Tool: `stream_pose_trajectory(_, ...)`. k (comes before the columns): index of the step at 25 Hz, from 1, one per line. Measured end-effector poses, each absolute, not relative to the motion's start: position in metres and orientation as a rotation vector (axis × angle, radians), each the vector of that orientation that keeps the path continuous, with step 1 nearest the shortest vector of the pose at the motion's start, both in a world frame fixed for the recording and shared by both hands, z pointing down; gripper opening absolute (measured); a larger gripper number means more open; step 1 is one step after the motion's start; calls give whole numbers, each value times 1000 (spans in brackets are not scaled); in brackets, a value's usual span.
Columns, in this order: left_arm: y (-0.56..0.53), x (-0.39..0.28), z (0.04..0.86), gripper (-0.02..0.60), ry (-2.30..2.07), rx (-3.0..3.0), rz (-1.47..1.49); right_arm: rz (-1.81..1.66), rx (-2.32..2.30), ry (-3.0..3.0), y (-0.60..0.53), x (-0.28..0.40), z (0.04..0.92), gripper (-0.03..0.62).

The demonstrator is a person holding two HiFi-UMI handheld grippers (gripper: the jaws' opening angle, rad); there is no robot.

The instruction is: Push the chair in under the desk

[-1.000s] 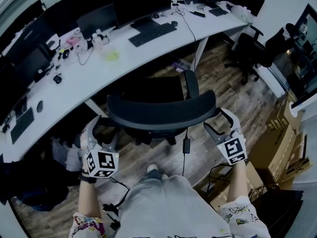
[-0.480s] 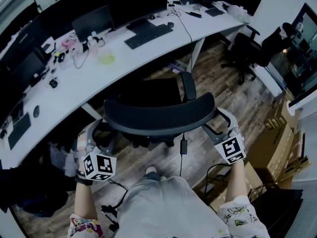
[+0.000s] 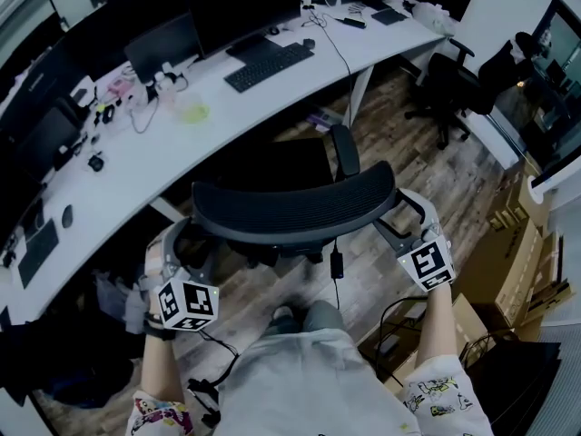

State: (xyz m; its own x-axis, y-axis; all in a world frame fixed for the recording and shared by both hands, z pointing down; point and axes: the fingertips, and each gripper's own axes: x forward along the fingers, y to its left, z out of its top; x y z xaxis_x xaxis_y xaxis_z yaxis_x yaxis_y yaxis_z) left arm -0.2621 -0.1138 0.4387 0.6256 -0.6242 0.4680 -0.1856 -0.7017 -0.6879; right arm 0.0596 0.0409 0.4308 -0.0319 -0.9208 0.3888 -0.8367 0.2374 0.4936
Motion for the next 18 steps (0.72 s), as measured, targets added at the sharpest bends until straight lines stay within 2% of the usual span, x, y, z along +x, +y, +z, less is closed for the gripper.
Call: stream_pose_trajectory(18, -148, -220, 437, 272, 838, -2183, -1061, -230, 1519, -1996, -14, 112, 428, 294)
